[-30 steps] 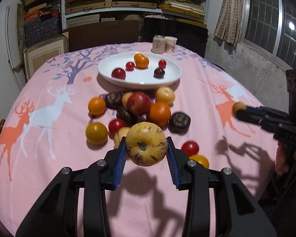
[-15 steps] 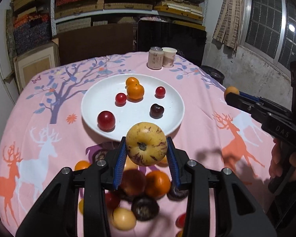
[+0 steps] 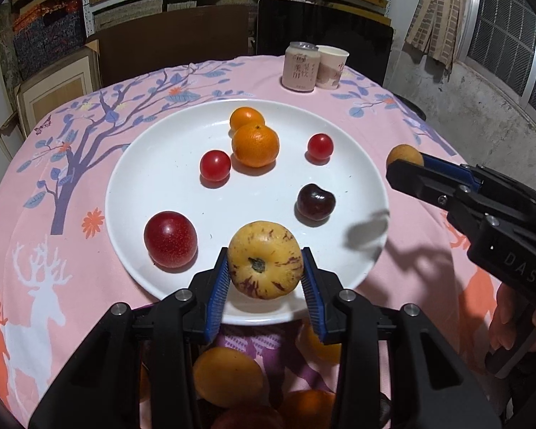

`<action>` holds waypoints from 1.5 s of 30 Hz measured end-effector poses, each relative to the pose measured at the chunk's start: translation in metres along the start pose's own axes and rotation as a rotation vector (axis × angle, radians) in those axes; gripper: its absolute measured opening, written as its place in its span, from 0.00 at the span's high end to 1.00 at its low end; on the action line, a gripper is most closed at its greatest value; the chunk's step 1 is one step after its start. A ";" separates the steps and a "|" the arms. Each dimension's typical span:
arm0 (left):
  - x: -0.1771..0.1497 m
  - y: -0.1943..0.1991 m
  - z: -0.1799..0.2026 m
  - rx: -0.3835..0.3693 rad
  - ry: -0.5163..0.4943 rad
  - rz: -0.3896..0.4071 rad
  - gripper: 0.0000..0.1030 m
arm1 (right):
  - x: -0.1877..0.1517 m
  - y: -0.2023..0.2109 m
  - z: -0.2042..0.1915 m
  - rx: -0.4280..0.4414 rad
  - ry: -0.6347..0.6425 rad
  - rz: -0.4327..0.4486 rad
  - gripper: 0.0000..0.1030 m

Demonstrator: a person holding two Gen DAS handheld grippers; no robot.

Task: Organize fruits
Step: 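Place the yellow apple and brown fruit on the plate, opening both tools, then grasp a pale yellow fruit with the left tool while the right tool grasps an orange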

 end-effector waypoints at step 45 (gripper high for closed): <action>-0.142 0.122 -0.019 0.109 -0.007 0.024 0.44 | -0.141 0.131 -0.093 0.194 0.047 -0.099 0.64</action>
Point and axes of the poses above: each gripper's, at about its wrist camera, not at the fingertips, and y roughly against the way its jaws point, z to its right, x to its top, the point moved 7 cm from there along -y, roughly the way its jaws point, and after that the axes turned 10 degrees about z, right-handed, at the moved point
